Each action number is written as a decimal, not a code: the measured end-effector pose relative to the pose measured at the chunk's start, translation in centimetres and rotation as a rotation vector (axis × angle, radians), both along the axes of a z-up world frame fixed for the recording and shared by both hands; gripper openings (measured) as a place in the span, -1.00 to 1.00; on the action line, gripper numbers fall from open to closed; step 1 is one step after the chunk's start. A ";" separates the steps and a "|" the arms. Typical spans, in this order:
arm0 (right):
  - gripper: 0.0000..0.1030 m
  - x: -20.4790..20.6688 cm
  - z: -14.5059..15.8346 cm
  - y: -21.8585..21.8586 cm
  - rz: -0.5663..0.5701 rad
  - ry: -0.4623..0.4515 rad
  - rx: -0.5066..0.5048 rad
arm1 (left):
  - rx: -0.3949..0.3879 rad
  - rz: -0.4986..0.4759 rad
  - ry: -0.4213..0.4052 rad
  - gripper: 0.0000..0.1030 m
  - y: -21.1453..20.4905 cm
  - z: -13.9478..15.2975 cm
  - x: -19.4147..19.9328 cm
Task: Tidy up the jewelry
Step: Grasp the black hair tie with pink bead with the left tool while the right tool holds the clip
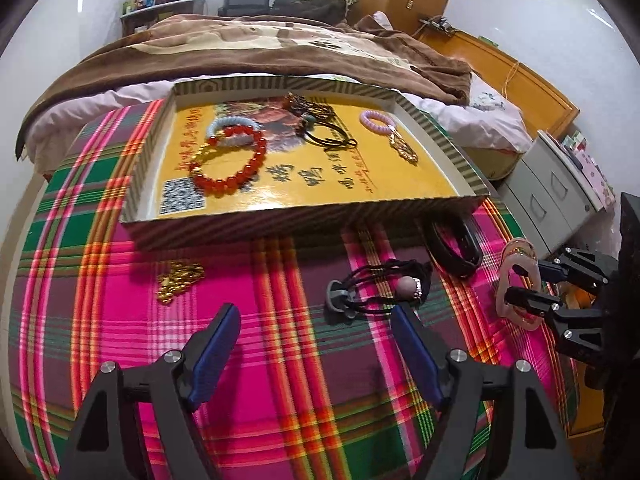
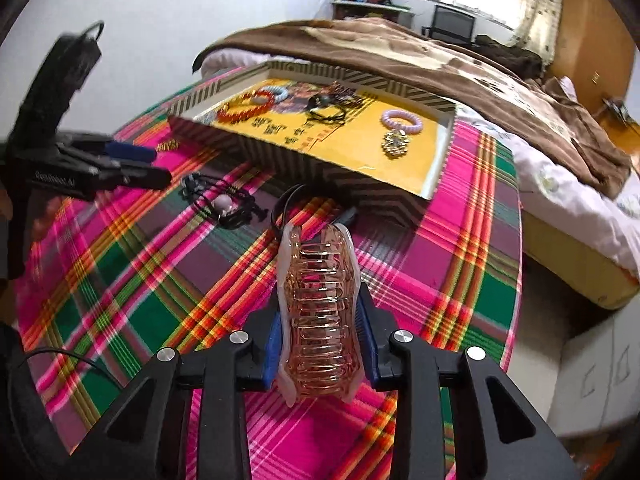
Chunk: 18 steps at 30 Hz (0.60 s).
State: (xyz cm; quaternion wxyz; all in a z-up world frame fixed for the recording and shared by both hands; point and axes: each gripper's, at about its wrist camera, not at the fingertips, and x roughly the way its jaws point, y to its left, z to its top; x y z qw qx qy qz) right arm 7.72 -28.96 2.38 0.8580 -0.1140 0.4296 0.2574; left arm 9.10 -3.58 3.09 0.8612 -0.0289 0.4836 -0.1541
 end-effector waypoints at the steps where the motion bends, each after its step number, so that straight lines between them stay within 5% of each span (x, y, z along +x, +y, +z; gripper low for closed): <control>1: -0.37 -0.1 0.1 -0.5 -0.025 0.000 0.027 | 0.001 -0.012 0.002 0.54 -0.3 -0.1 0.1; 18: -0.37 -1.8 1.1 -3.6 -0.181 -0.011 0.222 | 0.101 -0.130 0.012 0.63 -5.4 -1.9 2.6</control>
